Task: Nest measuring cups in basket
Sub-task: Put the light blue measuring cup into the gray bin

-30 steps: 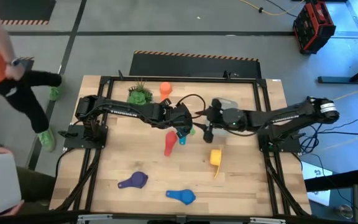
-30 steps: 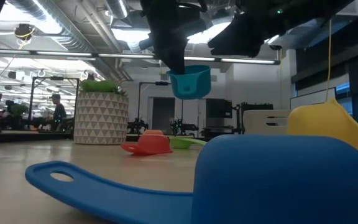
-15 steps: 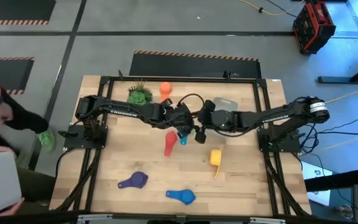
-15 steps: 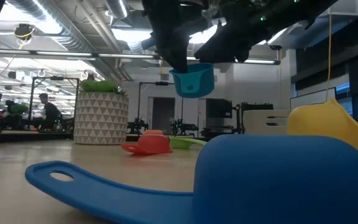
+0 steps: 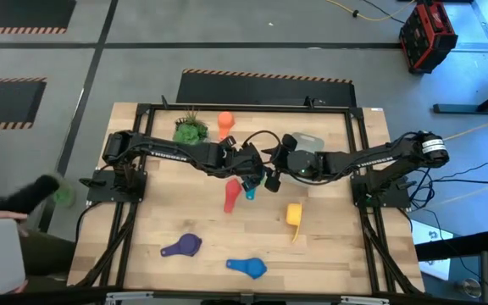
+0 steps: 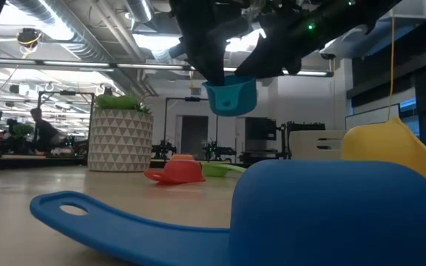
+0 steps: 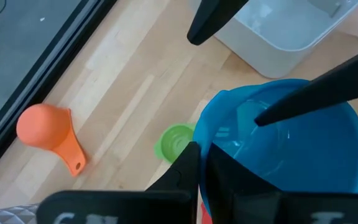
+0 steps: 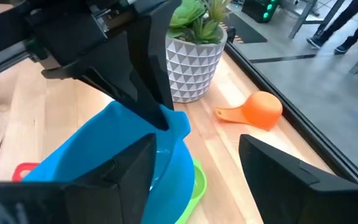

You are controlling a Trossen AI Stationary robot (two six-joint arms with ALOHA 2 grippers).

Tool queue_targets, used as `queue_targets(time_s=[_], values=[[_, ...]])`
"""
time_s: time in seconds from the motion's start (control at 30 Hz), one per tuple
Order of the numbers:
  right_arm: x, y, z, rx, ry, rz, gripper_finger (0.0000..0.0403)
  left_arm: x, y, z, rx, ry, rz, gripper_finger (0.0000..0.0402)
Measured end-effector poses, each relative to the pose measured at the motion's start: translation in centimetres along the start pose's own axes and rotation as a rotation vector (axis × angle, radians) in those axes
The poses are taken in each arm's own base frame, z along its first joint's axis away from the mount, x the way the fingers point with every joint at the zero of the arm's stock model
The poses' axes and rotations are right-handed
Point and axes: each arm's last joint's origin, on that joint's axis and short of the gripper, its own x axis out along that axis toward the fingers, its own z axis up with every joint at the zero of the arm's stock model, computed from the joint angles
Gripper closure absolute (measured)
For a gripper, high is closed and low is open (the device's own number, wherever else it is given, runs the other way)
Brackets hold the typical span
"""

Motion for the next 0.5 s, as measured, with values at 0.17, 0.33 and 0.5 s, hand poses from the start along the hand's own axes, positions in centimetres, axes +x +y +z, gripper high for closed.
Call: queue_targets(time_s=[0.17,0.33,0.5], values=[[0.0,0.01,-0.18,0.029,0.019,0.008,0.0169,0.0,-0.01,0.0,0.0,-0.002,0.002,0.0395],[-0.03,0.09,-0.4,0.043,0.046,0.044,0.0187,0.01,-0.06,0.09,-0.005,-0.01,-0.002,0.0395],[-0.04,0.1,-0.48,0.039,0.053,0.05,0.0224,0.02,-0.05,0.18,-0.009,-0.019,0.0,0.0395]])
